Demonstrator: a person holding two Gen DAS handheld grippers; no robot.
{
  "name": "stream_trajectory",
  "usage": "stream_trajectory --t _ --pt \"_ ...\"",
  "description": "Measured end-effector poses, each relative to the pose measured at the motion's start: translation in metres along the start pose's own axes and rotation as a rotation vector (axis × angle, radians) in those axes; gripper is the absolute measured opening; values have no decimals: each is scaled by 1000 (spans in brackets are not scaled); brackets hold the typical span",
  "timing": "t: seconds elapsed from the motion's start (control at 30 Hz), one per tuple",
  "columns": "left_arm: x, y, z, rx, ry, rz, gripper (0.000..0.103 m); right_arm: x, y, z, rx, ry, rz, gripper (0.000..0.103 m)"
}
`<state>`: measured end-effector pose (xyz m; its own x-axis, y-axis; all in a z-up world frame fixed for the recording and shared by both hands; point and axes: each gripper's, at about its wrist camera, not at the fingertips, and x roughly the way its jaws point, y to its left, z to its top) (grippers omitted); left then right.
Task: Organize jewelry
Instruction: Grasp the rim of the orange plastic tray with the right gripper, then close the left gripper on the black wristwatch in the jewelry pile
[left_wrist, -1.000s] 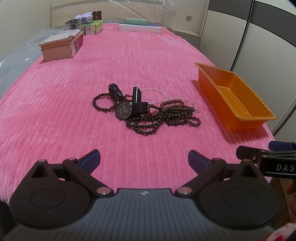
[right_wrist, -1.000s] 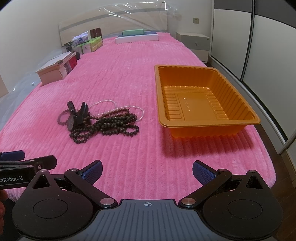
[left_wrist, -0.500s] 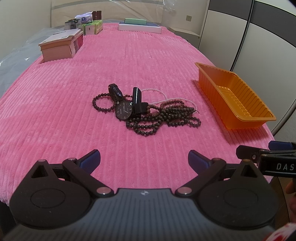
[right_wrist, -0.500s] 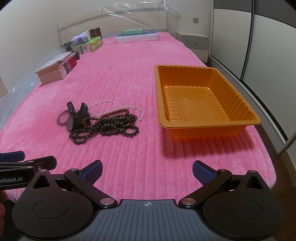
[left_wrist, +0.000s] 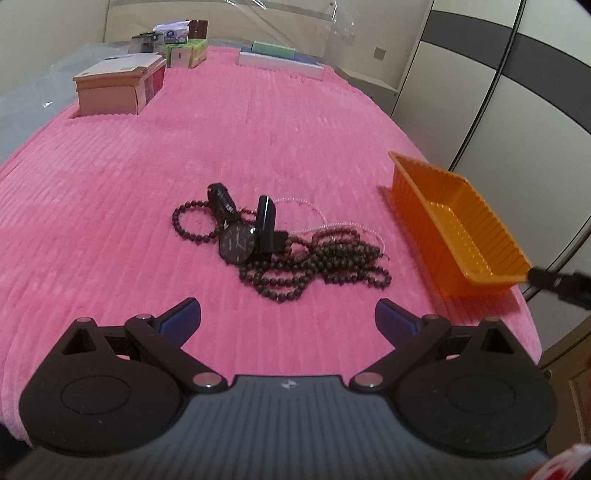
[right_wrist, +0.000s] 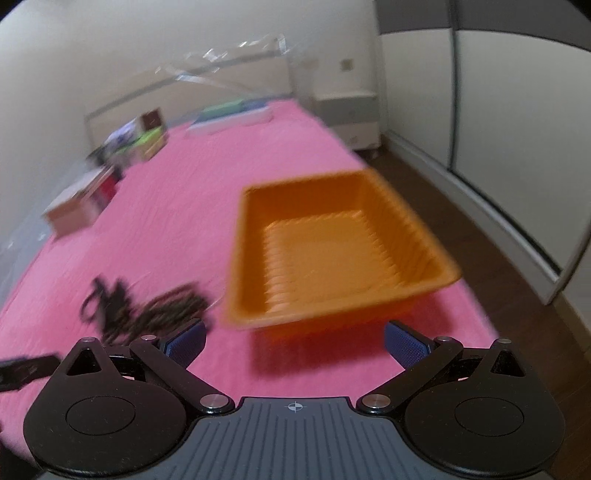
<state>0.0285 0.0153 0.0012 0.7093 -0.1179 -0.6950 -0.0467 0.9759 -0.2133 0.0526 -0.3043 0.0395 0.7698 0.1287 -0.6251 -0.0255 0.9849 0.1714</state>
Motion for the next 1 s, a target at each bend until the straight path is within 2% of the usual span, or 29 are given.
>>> stream_trajectory --t 0.1,0.13,0.17,0.2,0.3,0.43,0.5,0.73,0.8,0.83,1.0 --pt "6 2 4 -8 -12 -2 100 8 -30 18 7 -47 -30 102" --pt "8 3 5 -9 -16 -2 100 13 -37 23 -2 -56 -39 97" --pt "11 3 6 -11 -21 2 100 19 -44 26 -12 -59 -43 87" --pt "13 4 6 -13 -25 6 100 26 -52 30 -9 -55 -45 83" --pt "20 5 7 -14 -50 0 100 51 -74 35 -9 -34 -45 78" --pt "31 6 9 1 -36 7 100 84 -98 33 -7 47 -36 59" --pt "37 7 9 0 -27 3 100 95 -108 32 3 69 -21 54" --pt "53 1 10 6 -3 -7 100 115 -125 30 54 131 29 33" --pt "56 -1 10 -1 -6 -12 100 118 -130 32 68 140 42 22" --pt "57 -1 11 -7 -10 -15 100 117 -130 33 73 141 50 13" --pt "56 -7 11 18 -21 -27 100 111 -126 39 81 143 41 8"
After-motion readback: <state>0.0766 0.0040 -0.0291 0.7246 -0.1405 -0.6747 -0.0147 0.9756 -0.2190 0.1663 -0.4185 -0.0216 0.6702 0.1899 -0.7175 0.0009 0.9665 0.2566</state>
